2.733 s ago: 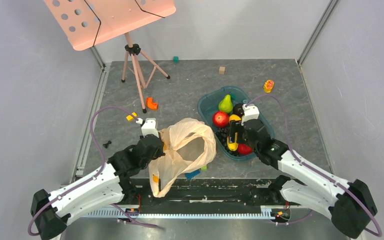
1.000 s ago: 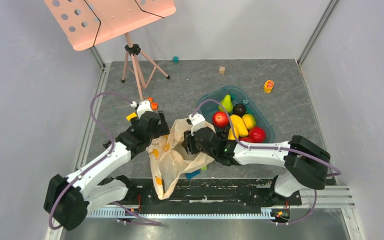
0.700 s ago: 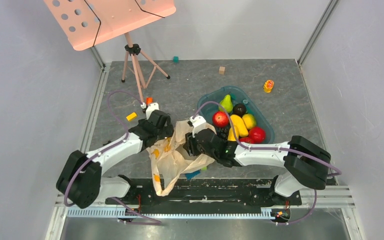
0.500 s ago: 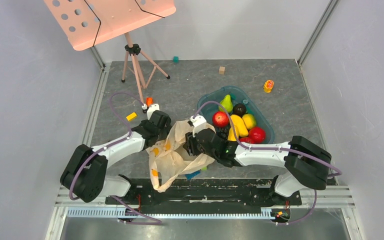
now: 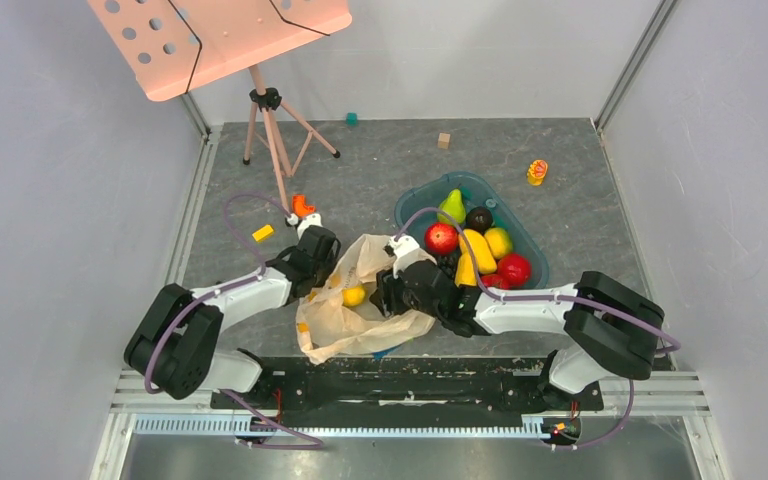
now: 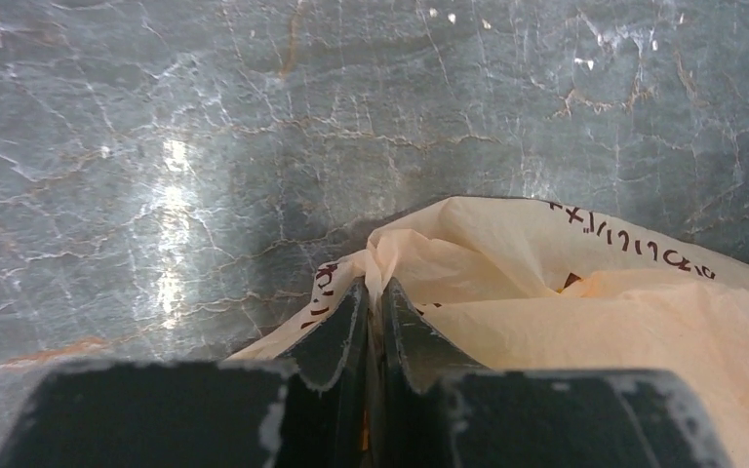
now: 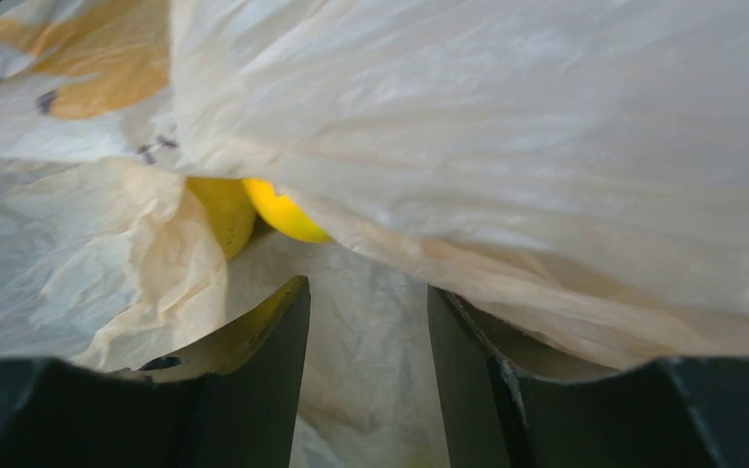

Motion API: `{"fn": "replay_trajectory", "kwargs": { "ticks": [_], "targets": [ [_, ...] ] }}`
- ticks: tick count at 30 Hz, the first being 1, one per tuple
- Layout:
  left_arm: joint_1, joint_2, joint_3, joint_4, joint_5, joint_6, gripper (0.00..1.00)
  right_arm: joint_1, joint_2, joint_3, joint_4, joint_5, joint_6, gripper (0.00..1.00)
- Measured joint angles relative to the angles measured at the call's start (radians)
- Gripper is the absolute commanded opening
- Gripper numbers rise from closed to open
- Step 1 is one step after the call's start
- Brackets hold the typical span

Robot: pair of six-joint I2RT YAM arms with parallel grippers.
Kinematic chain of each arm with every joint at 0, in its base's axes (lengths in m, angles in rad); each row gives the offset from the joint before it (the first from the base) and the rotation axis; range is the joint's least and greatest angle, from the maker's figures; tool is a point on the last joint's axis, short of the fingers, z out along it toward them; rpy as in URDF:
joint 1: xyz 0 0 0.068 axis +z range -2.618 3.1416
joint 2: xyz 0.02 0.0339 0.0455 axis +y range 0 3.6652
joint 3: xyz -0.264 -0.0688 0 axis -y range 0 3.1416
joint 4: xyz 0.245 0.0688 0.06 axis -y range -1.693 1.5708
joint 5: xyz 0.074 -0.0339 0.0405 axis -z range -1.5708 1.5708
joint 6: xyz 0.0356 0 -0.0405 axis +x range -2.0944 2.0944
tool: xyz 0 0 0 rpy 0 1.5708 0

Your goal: Take the fake fruits out of the plastic bag

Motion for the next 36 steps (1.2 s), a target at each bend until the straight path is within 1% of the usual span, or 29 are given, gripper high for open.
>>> {"fn": "replay_trajectory", "kwargs": {
  "ticks": [2,4,7,9,13,21,30,32,33,35,36],
  "targets": [
    [0.001,-0.002,-0.02,0.026,0.026,-0.001,0.09,0.0,0.0,-0.018,0.038,-0.049,0.0,0.63],
    [0.002,-0.011,-0.046,0.047,0.048,-0.006,0.02,0.0,0.006,-0.03,0.082,-0.113,0.0,0.71],
    [0.002,-0.038,-0.085,0.074,0.072,-0.013,0.02,0.001,0.035,-0.031,0.154,-0.204,0.007,0.79],
    [0.002,-0.063,-0.111,0.095,0.09,-0.014,0.02,0.001,0.056,-0.031,0.196,-0.257,0.018,0.83],
    [0.005,-0.093,-0.149,0.135,0.116,-0.017,0.02,0.003,0.093,-0.031,0.252,-0.304,0.039,0.9],
    [0.008,-0.152,-0.219,0.212,0.176,-0.039,0.02,0.003,0.161,-0.019,0.285,-0.28,0.111,0.96],
    [0.008,-0.197,-0.271,0.24,0.265,-0.051,0.02,0.003,0.253,0.037,0.305,-0.25,0.171,0.98],
    [0.008,-0.199,-0.274,0.247,0.284,-0.05,0.02,0.003,0.271,0.062,0.3,-0.241,0.169,0.97],
    [0.008,-0.199,-0.275,0.253,0.295,-0.05,0.02,0.003,0.281,0.077,0.297,-0.237,0.167,0.93],
    [0.008,-0.199,-0.278,0.267,0.309,-0.05,0.02,0.003,0.297,0.1,0.293,-0.238,0.157,0.91],
    [0.01,-0.199,-0.279,0.271,0.31,-0.05,0.02,0.003,0.304,0.106,0.29,-0.235,0.153,0.88]
  ]
}}
